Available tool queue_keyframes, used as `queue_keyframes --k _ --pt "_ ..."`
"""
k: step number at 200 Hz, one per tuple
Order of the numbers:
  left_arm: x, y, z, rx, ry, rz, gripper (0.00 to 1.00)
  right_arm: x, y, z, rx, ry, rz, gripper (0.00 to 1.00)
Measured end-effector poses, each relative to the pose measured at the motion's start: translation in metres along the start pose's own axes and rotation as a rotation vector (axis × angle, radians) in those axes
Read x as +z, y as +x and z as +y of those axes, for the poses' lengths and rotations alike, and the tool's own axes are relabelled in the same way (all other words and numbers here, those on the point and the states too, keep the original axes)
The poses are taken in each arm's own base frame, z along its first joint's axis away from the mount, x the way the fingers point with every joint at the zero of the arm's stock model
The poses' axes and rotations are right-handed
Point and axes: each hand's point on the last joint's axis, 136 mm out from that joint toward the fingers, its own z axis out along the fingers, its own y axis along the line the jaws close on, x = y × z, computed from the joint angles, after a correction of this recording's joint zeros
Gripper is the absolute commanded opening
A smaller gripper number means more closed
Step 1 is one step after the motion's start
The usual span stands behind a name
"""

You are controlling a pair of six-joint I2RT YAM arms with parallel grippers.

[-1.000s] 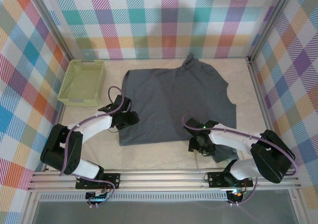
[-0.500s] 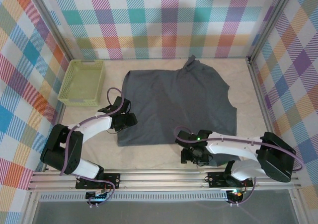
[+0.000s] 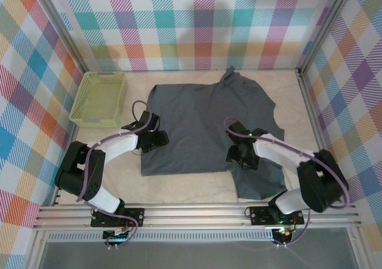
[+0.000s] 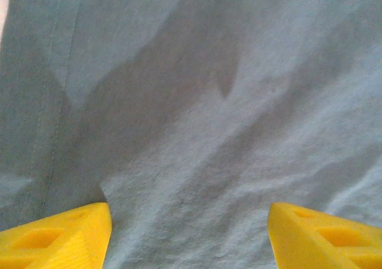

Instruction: Fold the inside-out t-shirt

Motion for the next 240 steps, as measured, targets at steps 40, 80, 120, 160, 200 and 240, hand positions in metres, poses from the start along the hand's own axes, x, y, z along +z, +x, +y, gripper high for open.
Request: queue_keyframes --k 40,80,120,160,200,240 --pt "-0.001 0.019 0.017 -0.044 0.013 -0.014 0.71 0.016 0.013 -0.006 0.004 0.021 0.008 0.76" --pt "-0.015 0.037 0.031 -0.090 0.049 -0.049 0.75 0.009 0.065 -0.004 -0.050 0.017 0.027 0.77" --pt "-0.033 0.040 0.035 -0.082 -0.010 -0.004 0.80 -0.021 0.059 -0.016 -0.035 0.059 0.025 0.79" --pt "-0.067 -0.083 -0.039 -0.057 0.018 -0.176 0.80 -0.100 -0.074 0.021 0.078 -0.168 -0.226 0.80" --pt "-0.045 -0.203 -0.047 -0.134 -0.049 -0.308 0.75 -0.118 -0.169 0.041 0.056 -0.224 -0.339 0.79" --pt "0.028 -0.261 -0.044 -0.128 -0.116 -0.280 0.73 -0.086 -0.224 0.048 0.007 -0.213 -0.319 0.79"
